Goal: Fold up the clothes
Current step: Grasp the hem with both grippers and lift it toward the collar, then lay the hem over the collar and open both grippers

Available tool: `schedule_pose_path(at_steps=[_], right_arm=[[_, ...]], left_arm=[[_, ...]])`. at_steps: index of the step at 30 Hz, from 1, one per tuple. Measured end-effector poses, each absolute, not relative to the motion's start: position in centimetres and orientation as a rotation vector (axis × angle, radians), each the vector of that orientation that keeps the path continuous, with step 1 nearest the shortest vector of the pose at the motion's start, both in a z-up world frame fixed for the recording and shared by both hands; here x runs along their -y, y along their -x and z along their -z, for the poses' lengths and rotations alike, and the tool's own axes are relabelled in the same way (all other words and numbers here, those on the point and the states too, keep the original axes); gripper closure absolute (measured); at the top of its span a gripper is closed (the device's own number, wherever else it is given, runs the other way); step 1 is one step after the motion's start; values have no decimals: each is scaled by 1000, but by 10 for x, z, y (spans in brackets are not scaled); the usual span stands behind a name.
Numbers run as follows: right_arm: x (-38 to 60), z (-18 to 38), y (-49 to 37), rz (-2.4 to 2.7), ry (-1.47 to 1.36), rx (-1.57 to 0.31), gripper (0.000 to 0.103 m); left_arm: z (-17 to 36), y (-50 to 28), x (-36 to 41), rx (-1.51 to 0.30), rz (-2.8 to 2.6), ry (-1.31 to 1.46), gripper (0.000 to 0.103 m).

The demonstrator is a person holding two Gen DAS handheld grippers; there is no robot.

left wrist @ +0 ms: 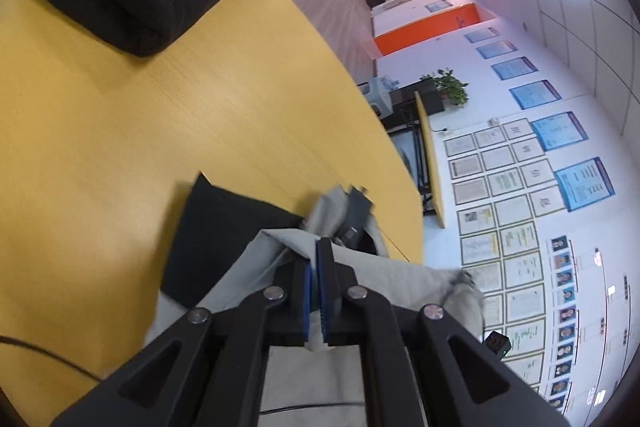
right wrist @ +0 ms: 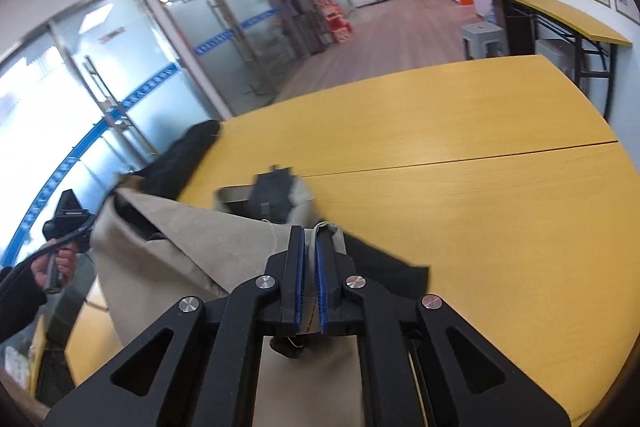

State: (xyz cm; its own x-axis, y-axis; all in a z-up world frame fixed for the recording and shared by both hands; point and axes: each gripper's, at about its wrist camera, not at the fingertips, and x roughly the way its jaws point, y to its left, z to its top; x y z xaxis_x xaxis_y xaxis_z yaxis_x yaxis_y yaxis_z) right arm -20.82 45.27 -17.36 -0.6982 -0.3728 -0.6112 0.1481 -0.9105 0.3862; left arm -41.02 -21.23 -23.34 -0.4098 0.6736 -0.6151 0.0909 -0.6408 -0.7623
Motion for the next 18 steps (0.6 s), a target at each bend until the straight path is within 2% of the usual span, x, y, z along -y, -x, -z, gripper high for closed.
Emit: schedule_pose_path(at_steps=[5, 8, 10, 11, 12, 13, 14, 15, 16, 17, 18], right_arm=[[-449, 237, 267, 2619, -1226, 365, 98], [-454, 260, 277, 2609, -1276, 431, 96], [-459, 260, 275, 2598, -1261, 497, 89], [-461, 257, 274, 2593, -1252, 515, 77], [-462, 249, 270, 2609, -1226, 521, 51], [-464, 238, 266, 2640, -1187, 526, 35], [-466, 224, 258, 2677, -1127, 535, 14], [-469, 207, 253, 2707, -1049, 551, 12], [-473, 189, 250, 2723, -967, 567, 12], [-475, 170, 248, 2733, -901, 558, 11], [-475, 153, 247, 2742, -847, 533, 11]], left_arm=[[283, 459, 196, 935, -2108, 1511, 99], [299, 479, 192, 857, -2109, 1546, 99], [299, 477, 193, 824, -2092, 1553, 97], [298, 476, 193, 809, -2083, 1556, 96], [289, 472, 193, 767, -2097, 1545, 94], [279, 467, 192, 721, -2113, 1533, 92], [270, 462, 191, 676, -2128, 1521, 84], [252, 458, 191, 619, -2171, 1470, 70], [233, 453, 190, 560, -2215, 1414, 61], [214, 448, 195, 527, -2256, 1342, 46], [188, 440, 200, 509, -2301, 1258, 37]])
